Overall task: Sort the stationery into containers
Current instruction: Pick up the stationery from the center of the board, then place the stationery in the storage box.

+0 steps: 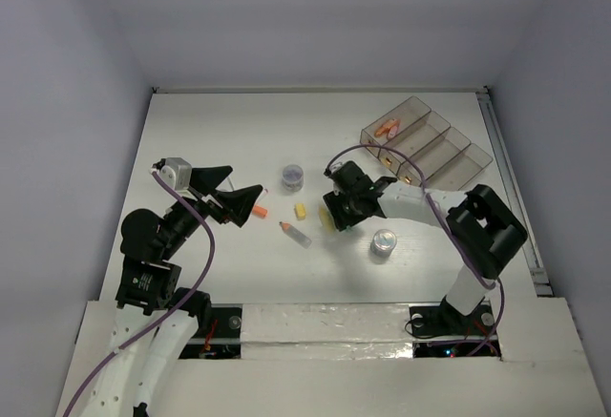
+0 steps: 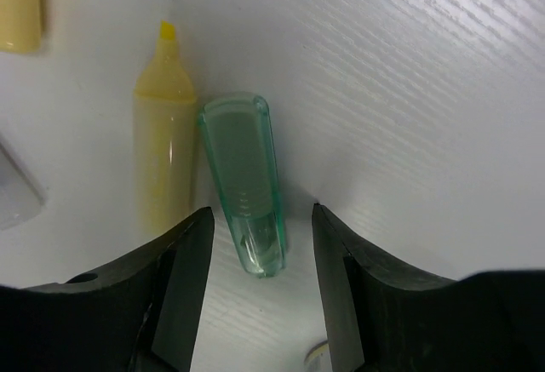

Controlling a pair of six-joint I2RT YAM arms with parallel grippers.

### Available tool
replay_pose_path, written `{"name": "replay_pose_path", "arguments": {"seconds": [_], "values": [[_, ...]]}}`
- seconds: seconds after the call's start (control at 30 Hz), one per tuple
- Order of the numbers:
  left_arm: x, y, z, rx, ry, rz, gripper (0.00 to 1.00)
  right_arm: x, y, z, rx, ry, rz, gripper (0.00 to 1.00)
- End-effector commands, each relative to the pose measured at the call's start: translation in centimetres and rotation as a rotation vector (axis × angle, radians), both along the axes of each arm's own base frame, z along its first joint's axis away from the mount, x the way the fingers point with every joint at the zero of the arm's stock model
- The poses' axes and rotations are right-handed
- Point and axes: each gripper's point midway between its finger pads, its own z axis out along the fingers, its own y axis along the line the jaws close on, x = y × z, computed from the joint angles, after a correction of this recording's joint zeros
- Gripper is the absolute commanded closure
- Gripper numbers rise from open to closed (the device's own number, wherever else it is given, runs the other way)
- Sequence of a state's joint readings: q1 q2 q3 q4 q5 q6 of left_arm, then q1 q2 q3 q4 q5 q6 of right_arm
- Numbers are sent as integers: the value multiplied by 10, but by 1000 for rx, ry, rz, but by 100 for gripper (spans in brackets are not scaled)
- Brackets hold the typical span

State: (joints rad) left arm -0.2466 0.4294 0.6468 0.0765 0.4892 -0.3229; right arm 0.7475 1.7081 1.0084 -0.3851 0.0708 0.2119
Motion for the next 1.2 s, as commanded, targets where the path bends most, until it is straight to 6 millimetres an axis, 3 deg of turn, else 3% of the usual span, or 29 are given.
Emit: {"name": "replay_pose_path", "arguments": {"seconds": [0.0, 0.13, 0.23, 0.27, 0.4, 0.53, 0.63, 0.73, 0.9, 0.93, 1.03, 1.07, 1.13, 1.17], "values": [[-1, 1, 13, -6, -47, 1, 1, 16, 13, 7, 15, -50, 10, 45], [-1, 1, 13, -6, -47, 2, 1, 25, 16, 5, 4, -66, 0, 50], [0, 1, 13, -6, -46, 2, 1, 31, 17, 7, 3, -82, -18, 61], [0, 1, 12, -4, -45, 2, 1, 32, 16, 7, -1, -89, -26, 70], [-1, 1, 13, -5, -48, 1, 1, 38, 11, 13, -24, -123, -52, 77], [-2, 1, 14, -5, -52, -2, 1, 52, 13, 34, -6, -192, -81, 78], [-2, 1, 14, -5, -53, -1, 1, 79, 14, 63, 56, -271, -140, 79], [-3, 1, 14, -6, -52, -2, 1, 118, 2, 94, 142, -353, -239, 80], [-4, 1, 15, -8, -56, -6, 1, 181, -40, 138, 318, -461, -429, 80], [-4, 1, 16, -8, -60, -4, 1, 195, -61, 139, 326, -474, -483, 81], [-4, 1, 15, -7, -60, -5, 1, 223, -83, 146, 369, -498, -563, 85], [-4, 1, 14, -6, -58, -5, 1, 233, -99, 147, 372, -506, -600, 84], [-4, 1, 15, -6, -59, -4, 1, 248, -106, 156, 417, -518, -631, 84], [-4, 1, 15, -7, -57, -4, 1, 257, -120, 149, 420, -509, -662, 84]]}}
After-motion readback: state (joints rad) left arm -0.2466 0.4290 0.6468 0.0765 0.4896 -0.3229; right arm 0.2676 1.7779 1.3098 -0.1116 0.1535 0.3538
